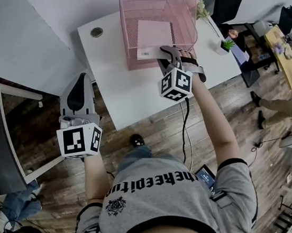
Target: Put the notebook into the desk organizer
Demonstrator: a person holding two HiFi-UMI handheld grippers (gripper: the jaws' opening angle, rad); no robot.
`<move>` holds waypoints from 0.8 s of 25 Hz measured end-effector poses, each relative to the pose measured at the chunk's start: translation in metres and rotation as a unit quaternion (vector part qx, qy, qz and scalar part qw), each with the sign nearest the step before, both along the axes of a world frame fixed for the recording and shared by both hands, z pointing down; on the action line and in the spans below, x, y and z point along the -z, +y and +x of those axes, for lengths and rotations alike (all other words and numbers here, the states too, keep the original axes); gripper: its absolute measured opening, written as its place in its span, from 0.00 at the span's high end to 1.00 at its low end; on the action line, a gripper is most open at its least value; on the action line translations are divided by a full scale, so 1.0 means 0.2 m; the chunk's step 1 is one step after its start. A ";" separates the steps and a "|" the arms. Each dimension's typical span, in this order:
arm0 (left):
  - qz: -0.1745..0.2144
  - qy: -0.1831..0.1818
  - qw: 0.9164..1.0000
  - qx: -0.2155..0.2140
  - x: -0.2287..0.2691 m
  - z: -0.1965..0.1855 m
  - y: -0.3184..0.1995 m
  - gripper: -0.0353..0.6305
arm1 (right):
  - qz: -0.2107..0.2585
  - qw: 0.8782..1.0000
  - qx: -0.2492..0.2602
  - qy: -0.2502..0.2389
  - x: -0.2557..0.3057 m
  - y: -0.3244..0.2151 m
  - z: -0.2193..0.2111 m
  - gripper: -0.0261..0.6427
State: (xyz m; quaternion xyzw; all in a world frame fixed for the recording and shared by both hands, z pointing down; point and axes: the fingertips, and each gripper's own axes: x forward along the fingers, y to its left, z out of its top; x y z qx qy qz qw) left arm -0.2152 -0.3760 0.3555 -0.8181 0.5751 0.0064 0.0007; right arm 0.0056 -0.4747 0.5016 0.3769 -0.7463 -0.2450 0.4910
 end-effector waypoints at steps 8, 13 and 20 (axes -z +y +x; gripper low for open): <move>-0.002 0.000 1.000 -0.002 0.00 0.01 0.01 0.94 | 0.003 0.999 0.007 0.034 -0.08 0.04 0.00 0.77; -0.003 -0.001 1.000 -0.005 0.00 0.02 0.00 0.94 | 0.016 0.999 0.005 0.041 -0.10 0.03 0.00 0.76; -0.004 -0.004 1.000 -0.008 -0.01 0.03 0.01 0.94 | 0.014 0.999 0.013 0.039 -0.11 0.07 -0.01 0.76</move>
